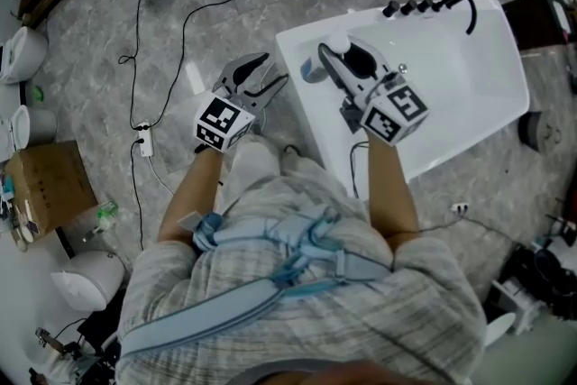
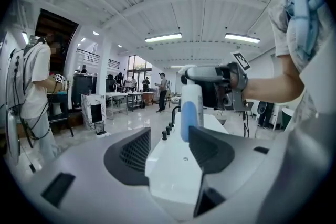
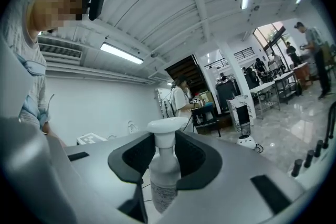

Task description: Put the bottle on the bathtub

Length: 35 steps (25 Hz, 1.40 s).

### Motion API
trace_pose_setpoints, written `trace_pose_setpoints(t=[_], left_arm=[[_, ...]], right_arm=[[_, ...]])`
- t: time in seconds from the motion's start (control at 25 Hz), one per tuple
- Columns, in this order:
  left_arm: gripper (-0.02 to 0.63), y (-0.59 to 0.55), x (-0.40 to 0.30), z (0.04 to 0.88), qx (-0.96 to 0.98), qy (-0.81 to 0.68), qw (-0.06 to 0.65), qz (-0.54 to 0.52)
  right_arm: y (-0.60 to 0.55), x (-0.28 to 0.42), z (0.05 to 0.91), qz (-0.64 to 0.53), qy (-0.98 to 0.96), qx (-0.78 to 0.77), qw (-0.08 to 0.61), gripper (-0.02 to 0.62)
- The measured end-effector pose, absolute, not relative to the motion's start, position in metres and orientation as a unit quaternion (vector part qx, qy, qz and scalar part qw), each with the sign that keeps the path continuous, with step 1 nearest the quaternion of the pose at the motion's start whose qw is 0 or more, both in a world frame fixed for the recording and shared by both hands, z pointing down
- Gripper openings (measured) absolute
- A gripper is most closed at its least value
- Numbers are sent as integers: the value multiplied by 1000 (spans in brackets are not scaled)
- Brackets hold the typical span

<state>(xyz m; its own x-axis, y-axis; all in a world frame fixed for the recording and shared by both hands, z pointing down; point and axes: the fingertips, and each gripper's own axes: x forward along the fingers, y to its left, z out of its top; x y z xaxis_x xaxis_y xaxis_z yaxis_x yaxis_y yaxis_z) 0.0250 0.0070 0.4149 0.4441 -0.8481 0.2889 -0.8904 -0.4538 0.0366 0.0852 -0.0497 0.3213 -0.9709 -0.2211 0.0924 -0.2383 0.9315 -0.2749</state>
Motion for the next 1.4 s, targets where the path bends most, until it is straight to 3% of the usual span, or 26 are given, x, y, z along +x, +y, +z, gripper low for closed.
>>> trace_pose_setpoints(t=[0.08, 0.24, 1.0, 1.4], left_arm=[[204, -6, 16, 408, 848, -512, 83, 107], [3, -33, -8, 400, 852, -509, 73, 97], [3, -132, -133, 395, 893, -439, 82, 60], [3, -167, -130, 396, 913, -396, 84, 55]], right_arm=[[-61, 80, 328, 146, -981, 125, 34, 117], [-83, 64, 336, 151, -978, 141, 40, 117], [-181, -37, 358, 162, -955, 243, 49, 118], [-210, -45, 370, 159, -949, 263, 66, 117]])
